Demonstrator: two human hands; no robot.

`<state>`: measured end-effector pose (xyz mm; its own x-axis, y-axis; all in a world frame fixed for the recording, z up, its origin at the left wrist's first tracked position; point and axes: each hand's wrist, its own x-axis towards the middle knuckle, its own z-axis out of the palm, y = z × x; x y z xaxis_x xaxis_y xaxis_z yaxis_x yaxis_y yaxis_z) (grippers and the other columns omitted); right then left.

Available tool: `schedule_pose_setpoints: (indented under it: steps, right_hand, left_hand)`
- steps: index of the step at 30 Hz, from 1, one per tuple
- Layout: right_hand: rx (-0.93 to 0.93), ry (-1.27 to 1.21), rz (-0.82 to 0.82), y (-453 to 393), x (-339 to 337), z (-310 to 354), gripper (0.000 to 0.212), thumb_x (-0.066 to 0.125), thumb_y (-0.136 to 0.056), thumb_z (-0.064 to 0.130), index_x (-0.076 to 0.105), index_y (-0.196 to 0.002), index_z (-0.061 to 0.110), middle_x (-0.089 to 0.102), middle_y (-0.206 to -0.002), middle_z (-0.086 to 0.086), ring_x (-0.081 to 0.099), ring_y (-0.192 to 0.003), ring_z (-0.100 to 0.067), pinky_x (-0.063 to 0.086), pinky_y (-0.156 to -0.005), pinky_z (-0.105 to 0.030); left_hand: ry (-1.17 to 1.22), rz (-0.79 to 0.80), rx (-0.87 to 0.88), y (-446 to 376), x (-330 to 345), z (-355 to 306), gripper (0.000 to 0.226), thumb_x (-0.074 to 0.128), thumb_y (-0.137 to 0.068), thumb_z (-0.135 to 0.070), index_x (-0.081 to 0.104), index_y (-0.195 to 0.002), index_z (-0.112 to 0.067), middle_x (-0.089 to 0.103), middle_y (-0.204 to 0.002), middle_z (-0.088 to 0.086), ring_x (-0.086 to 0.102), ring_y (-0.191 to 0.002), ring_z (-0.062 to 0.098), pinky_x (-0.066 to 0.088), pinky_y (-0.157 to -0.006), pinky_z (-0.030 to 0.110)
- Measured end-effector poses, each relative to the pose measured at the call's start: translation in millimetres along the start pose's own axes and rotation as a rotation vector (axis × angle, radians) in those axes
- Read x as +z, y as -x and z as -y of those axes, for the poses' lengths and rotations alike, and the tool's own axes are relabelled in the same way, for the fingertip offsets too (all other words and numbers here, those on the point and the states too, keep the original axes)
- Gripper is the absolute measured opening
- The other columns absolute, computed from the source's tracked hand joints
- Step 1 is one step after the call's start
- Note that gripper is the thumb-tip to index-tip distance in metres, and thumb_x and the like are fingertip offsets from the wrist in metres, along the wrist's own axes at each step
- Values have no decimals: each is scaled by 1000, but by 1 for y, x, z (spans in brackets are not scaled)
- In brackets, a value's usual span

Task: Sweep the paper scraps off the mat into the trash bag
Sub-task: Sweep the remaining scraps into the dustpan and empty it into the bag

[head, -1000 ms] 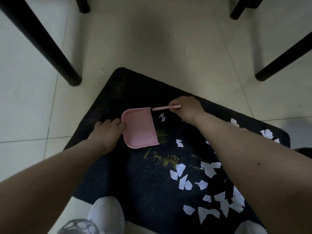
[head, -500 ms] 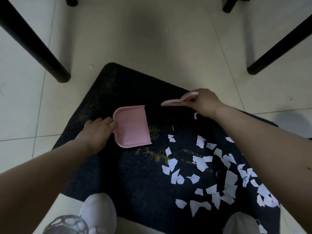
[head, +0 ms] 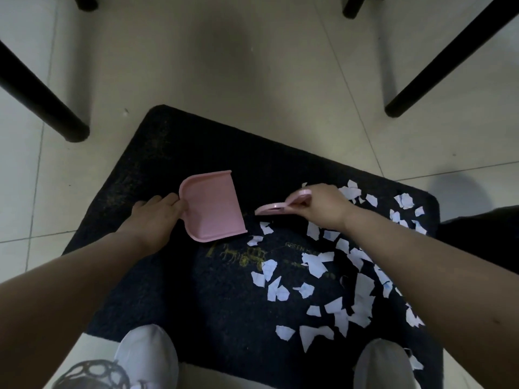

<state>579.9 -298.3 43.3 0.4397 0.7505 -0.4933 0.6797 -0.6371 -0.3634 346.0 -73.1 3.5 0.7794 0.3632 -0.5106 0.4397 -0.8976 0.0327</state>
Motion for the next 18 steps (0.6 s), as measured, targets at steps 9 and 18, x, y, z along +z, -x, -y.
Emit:
schedule_pose_setpoints:
  steps: [9, 18]
  right_hand:
    - [296, -2, -282, -12, -33, -24, 34, 38, -99, 45, 64, -117, 32, 66, -114, -9, 60, -105, -30, 45, -83, -31]
    - [223, 88, -49, 6, 3, -32, 47, 39, -96, 51, 68, -112, 17, 66, -90, -5, 60, -80, -20, 42, -67, -29]
  left_hand:
    - [-71, 30, -87, -9, -2, -14, 55, 44, -90, -11, 30, -142, -23, 39, -132, 2, 46, -118, 26, 36, -103, 46]
    - [-164, 23, -121, -11, -5, -29, 58, 48, -87, -12, 31, -141, -19, 41, -129, 6, 48, -117, 26, 35, -105, 46]
